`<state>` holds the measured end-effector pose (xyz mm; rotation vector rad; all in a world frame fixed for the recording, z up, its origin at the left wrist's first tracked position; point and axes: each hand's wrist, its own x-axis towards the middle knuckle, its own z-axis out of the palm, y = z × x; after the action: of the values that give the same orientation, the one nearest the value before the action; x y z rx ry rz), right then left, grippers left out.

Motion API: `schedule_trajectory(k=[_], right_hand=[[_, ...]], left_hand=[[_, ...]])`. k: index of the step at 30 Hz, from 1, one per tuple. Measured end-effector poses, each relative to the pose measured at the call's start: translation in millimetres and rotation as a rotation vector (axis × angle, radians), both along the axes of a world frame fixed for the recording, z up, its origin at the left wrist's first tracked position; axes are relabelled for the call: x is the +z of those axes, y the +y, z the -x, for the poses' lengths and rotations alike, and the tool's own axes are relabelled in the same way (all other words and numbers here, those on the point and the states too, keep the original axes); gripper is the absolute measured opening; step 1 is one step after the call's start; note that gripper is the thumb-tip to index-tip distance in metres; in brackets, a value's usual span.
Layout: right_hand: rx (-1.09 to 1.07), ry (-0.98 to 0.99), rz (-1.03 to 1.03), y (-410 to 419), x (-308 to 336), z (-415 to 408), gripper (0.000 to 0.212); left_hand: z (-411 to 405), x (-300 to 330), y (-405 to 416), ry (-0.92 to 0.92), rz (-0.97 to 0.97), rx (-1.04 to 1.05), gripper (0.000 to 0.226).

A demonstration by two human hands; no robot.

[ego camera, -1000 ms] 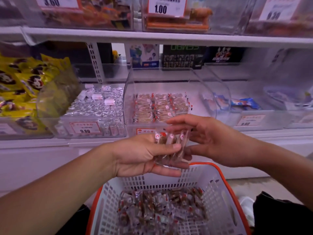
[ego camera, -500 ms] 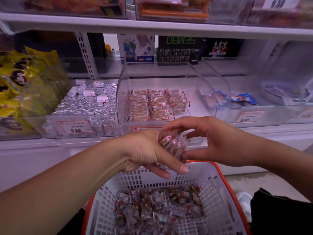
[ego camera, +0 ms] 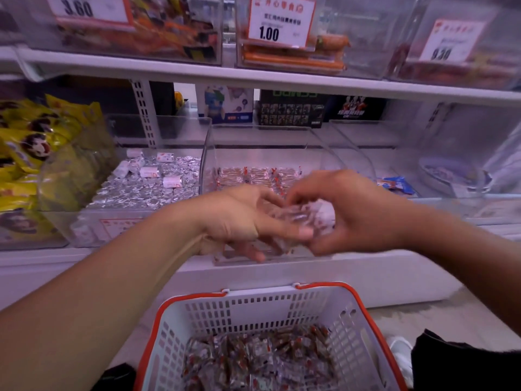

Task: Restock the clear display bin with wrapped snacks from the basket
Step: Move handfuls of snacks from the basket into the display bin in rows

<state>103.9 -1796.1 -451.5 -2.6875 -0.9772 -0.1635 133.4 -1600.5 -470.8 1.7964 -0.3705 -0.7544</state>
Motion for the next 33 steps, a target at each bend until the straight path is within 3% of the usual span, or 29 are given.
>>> schedule_trajectory(k=[2,4,6,10,15,22,26,33], right_hand=[[-0.161,-0.001,0.021,-12.1,12.3,-28.0,0.034],[-0.281,-0.036,0.191,-23.7,18.1,-64.2,0.036],[-0.336,-0.039,0.433,-25.6,10.5,-96.2,0.042],[-0.382,0.084,0.71,-16.2,-27.3,-135.0,0.044],[-0.398,0.206,0.693,-13.5,-56.6,-153.9,0.041],[-0.395,0.014,0.649,-13.4,-62.4,-150.6,0.055],[-0.438,0.046,0.655,-10.0,-60.4,-146.6,0.044],[-0.499,0.057,0.592,-5.3,-64.9,-140.6,0.042]], left_hand=[[-12.4,1.6,6.0,-0.156,0.077,0.255,0.055],[-26.8,-6.6,14.5,-0.644,-0.064,0.43,0.036],[-34.2,-15.9,20.3,-0.987,-0.271,0.402,0.025],[-38.9,-30.6,23.8,-1.219,-0.609,0.182,0.018],[-36.2,-32.1,26.8,-1.253,-0.668,0.111,0.012],[-37.0,-34.7,26.2,-1.255,-0.656,0.102,0.011],[-38.0,-36.1,25.5,-1.27,-0.657,0.104,0.013],[-40.7,-40.6,21.2,-1.308,-0.68,0.099,0.015]])
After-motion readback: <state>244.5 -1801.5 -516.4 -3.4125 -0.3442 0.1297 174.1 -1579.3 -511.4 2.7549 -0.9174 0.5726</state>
